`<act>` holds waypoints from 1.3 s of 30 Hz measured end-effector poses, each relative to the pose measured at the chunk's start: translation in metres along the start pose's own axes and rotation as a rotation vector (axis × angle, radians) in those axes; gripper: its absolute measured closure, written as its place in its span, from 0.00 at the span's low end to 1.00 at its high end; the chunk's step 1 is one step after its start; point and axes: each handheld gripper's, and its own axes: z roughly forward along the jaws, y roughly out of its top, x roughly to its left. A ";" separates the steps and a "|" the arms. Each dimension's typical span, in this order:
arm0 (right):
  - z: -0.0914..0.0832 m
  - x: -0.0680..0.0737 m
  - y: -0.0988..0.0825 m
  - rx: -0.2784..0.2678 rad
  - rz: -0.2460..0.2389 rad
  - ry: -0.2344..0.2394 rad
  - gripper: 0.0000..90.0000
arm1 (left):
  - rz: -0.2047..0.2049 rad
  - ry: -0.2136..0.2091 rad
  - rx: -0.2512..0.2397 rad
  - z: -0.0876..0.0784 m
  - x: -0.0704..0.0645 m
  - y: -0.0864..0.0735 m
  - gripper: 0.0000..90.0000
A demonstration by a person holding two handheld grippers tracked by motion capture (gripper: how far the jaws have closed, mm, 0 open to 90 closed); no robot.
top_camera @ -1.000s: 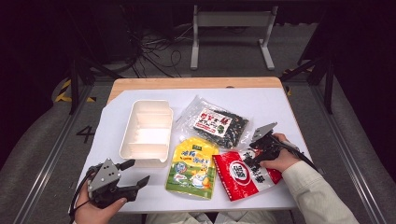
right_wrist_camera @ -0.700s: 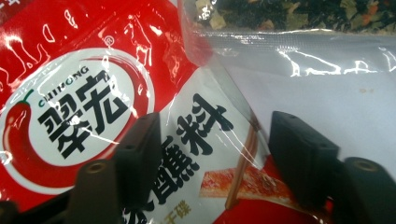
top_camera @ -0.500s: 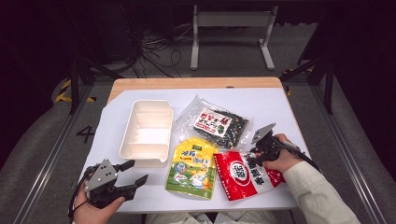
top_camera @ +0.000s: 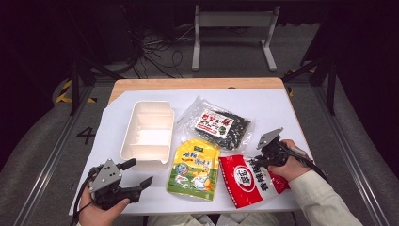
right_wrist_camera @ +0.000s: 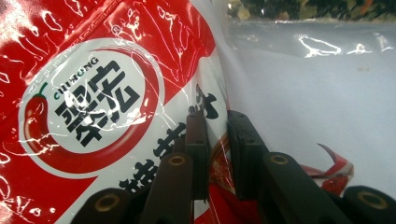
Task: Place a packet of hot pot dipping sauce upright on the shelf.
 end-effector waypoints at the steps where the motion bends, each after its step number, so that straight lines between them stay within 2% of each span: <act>1: -0.004 0.002 -0.001 -0.014 0.000 -0.003 0.88 | 0.003 0.000 -0.008 0.001 -0.002 0.001 0.24; 2: -0.004 0.002 -0.001 -0.014 0.000 -0.003 0.88 | 0.003 0.000 -0.008 0.001 -0.002 0.001 0.24; 4: -0.016 0.006 -0.001 -0.071 0.013 0.000 0.89 | 0.010 -0.006 -0.017 0.003 -0.004 0.003 0.24; 9: -0.037 0.009 -0.001 -0.197 0.067 -0.027 0.89 | 0.016 -0.023 -0.023 0.010 -0.011 0.009 0.23; 15: -0.057 0.014 0.000 -0.358 0.148 -0.065 0.89 | 0.037 -0.010 -0.047 0.023 -0.019 0.015 0.26; 16: -0.057 0.014 0.000 -0.358 0.148 -0.065 0.89 | 0.037 -0.010 -0.047 0.023 -0.019 0.015 0.26; 20: -0.068 0.018 0.003 -0.446 0.187 -0.101 0.89 | 0.033 -0.035 -0.040 0.032 -0.024 0.021 0.26; 24: -0.073 0.020 0.005 -0.509 0.224 -0.121 0.89 | 0.039 -0.049 -0.030 0.041 -0.028 0.025 0.26; 25: -0.073 0.020 0.005 -0.509 0.224 -0.121 0.89 | 0.039 -0.049 -0.030 0.041 -0.028 0.025 0.26; 28: -0.074 0.021 0.006 -0.547 0.245 -0.129 0.89 | 0.054 -0.089 -0.036 0.047 -0.031 0.027 0.32; 31: -0.074 0.022 0.007 -0.576 0.259 -0.133 0.89 | 0.064 -0.109 -0.042 0.051 -0.034 0.030 0.34; 34: -0.072 0.023 0.009 -0.608 0.260 -0.128 0.88 | 0.066 -0.122 -0.042 0.056 -0.039 0.032 0.34; 39: -0.073 0.026 0.012 -0.646 0.268 -0.141 0.88 | 0.040 -0.134 -0.053 0.066 -0.050 0.035 0.28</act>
